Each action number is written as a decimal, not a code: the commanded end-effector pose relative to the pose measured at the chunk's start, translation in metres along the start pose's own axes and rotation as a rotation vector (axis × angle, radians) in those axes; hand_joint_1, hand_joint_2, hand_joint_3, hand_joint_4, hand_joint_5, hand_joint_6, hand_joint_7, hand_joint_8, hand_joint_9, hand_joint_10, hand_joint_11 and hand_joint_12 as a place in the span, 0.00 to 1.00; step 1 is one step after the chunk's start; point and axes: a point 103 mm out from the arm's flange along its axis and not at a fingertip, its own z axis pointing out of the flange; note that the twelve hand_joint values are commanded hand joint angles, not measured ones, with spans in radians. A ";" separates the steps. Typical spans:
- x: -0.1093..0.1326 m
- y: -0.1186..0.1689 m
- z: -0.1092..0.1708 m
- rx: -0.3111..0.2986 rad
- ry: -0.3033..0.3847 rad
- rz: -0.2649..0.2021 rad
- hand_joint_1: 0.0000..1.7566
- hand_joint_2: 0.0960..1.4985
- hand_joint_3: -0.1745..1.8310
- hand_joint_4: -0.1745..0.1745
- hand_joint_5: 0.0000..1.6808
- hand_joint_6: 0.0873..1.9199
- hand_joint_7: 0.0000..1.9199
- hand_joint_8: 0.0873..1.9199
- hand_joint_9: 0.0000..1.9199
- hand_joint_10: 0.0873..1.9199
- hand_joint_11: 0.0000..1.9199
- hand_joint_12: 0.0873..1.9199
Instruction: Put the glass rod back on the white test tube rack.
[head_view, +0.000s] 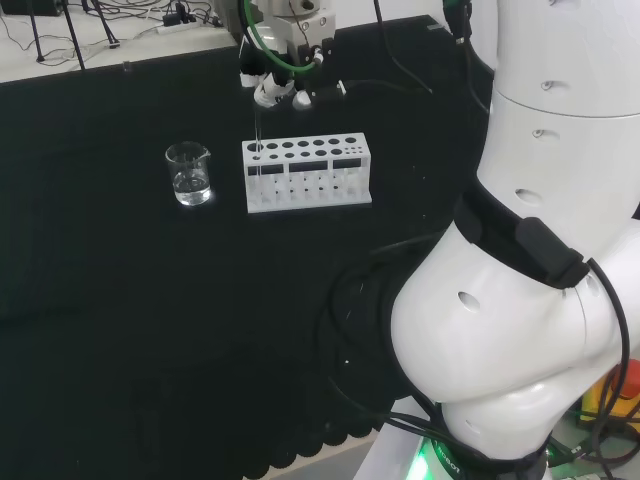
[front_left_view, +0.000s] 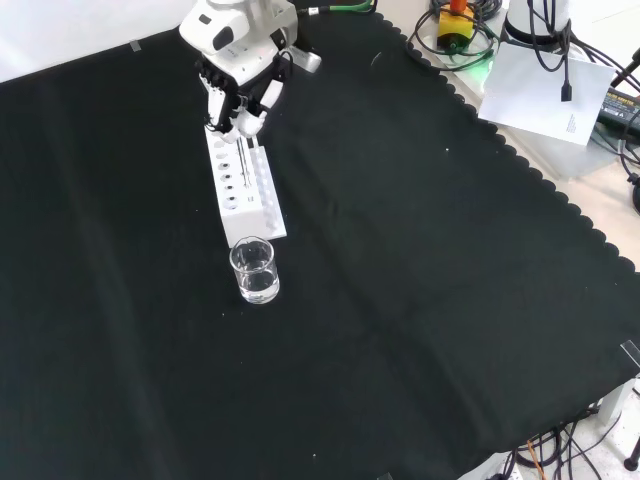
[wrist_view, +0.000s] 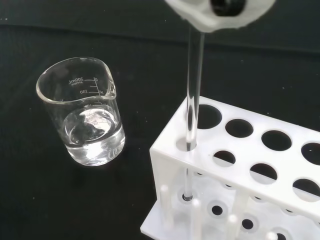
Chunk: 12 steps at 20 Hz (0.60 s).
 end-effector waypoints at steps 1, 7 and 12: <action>0.000 -0.002 -0.005 -0.002 -0.009 0.008 0.83 0.57 0.00 0.00 0.39 0.46 0.47 0.38 0.87 0.37 0.89 0.33; -0.003 -0.004 -0.015 -0.014 -0.021 0.025 0.83 0.56 0.00 0.00 0.33 0.46 0.43 0.38 0.87 0.36 0.90 0.33; -0.005 -0.003 -0.018 -0.006 -0.020 0.038 0.83 0.55 0.00 0.00 0.30 0.45 0.42 0.37 0.88 0.36 0.90 0.34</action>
